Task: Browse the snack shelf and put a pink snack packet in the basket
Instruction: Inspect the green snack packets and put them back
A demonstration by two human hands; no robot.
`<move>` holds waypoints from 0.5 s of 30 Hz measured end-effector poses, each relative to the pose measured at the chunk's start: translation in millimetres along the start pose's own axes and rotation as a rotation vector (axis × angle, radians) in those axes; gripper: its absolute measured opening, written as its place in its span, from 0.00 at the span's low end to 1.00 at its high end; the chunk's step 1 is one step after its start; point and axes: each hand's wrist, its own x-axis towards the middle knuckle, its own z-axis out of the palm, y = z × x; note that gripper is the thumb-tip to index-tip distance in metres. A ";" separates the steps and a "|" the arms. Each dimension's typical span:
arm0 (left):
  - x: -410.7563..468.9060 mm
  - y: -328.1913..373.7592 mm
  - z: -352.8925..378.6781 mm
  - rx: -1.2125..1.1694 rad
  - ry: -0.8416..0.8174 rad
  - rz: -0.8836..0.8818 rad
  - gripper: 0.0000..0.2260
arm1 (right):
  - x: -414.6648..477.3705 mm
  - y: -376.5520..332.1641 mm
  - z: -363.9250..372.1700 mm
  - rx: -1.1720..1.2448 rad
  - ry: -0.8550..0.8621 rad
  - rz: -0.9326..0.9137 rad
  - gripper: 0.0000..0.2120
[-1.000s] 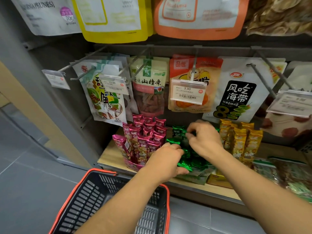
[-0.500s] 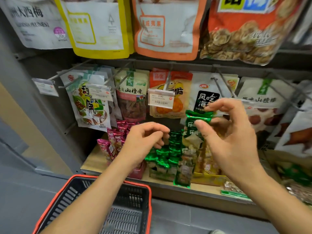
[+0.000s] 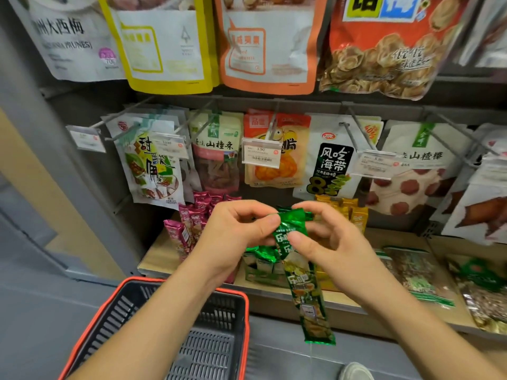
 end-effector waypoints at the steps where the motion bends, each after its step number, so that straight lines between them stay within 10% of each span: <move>1: 1.6 -1.0 -1.1 -0.049 0.020 -0.007 0.04 | -0.6 1.4 1.1 -0.050 -0.088 0.002 0.20; 15: 8.2 -2.3 -8.2 0.236 -0.070 0.035 0.08 | -7.9 5.8 -1.5 -0.794 0.108 -0.093 0.21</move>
